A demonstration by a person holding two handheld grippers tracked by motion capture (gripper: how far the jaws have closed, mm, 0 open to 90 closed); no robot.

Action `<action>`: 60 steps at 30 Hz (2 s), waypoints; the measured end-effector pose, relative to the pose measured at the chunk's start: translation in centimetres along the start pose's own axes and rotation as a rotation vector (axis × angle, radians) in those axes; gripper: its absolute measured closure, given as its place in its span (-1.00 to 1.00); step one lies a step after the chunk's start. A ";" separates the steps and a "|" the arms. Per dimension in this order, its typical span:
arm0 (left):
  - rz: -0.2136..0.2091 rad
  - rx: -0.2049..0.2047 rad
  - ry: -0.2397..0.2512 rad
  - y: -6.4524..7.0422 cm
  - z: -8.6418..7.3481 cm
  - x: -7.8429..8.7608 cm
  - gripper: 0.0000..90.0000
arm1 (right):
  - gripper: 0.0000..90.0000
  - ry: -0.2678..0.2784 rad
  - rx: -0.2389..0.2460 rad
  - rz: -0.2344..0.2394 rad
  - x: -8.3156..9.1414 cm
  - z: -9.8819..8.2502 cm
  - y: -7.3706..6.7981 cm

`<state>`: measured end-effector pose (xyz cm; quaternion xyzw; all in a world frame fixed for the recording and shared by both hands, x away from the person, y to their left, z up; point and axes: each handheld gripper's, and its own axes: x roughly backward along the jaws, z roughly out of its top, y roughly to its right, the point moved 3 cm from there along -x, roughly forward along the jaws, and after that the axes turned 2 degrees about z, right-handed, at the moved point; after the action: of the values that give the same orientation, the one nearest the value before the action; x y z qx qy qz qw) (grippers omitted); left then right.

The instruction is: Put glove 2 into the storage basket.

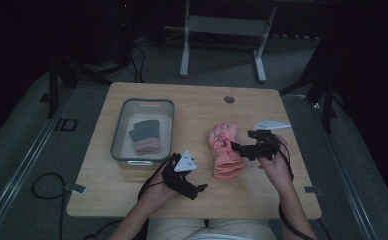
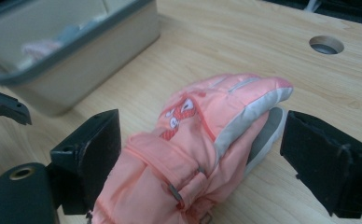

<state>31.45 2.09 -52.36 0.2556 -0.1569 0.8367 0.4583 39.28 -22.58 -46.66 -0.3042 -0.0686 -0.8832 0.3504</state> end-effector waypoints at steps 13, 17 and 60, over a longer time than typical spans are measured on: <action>0.049 0.037 0.014 -2.2 5.7 -2.3 -0.88 | 0.04 0.019 0.008 -0.015 -0.3 0.2 0.9; 0.048 0.087 -0.016 -3.7 6.3 -4.1 -0.75 | 0.45 0.004 0.002 -0.025 -1.2 0.3 1.2; -0.049 0.467 -0.227 -8.6 3.6 -12.9 -0.11 | -0.02 -0.234 -0.207 0.044 -7.8 -4.0 4.7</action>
<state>45.50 -3.98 -56.57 0.4503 -0.0036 0.8049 0.3865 44.81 -22.92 -54.89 -0.4411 -0.0110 -0.8361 0.3258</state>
